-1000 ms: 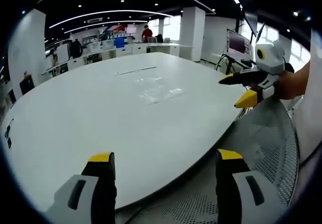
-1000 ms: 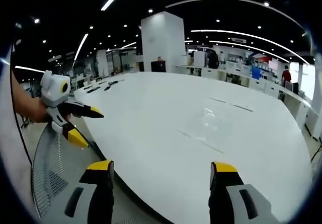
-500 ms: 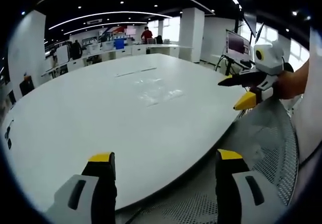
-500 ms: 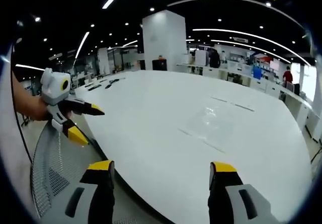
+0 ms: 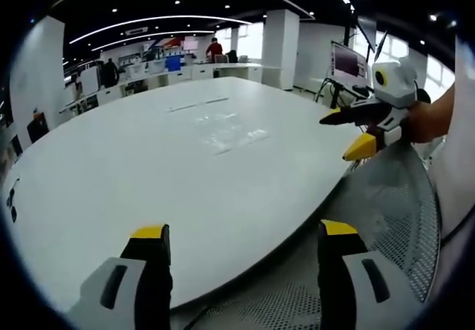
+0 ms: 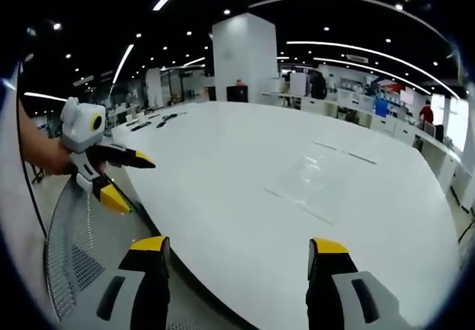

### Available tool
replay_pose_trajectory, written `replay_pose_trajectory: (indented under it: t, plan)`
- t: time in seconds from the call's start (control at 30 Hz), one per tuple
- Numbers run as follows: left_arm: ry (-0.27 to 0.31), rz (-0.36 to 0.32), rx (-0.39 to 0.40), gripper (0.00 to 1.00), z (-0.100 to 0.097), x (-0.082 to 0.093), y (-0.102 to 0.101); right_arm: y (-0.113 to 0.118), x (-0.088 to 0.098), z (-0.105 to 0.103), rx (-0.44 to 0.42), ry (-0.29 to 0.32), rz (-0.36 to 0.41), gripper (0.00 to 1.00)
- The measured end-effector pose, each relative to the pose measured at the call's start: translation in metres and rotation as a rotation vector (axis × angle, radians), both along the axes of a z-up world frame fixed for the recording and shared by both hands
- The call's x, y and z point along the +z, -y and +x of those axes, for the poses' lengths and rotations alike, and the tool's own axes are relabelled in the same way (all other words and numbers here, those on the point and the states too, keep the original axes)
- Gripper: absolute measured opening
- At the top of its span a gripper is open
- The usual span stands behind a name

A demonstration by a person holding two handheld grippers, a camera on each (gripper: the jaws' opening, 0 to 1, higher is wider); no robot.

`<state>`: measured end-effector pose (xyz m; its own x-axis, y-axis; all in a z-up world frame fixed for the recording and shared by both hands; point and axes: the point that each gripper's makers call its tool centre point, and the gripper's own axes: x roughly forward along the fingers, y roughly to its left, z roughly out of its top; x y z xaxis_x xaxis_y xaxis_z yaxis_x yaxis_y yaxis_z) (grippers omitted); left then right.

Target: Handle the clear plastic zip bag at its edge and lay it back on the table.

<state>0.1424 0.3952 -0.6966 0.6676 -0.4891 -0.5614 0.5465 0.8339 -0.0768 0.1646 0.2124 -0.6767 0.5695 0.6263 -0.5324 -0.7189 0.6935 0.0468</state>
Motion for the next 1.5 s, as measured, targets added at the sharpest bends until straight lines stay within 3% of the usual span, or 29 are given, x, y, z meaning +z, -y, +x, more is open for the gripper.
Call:
replay_pose_trajectory:
  t: [1.5]
  plan:
    - [0.002,-0.011,0.014,0.79,0.0034,0.0011,-0.0011,-0.0011,-0.0045,-0.0007,0.016,-0.018,-0.031,0.75]
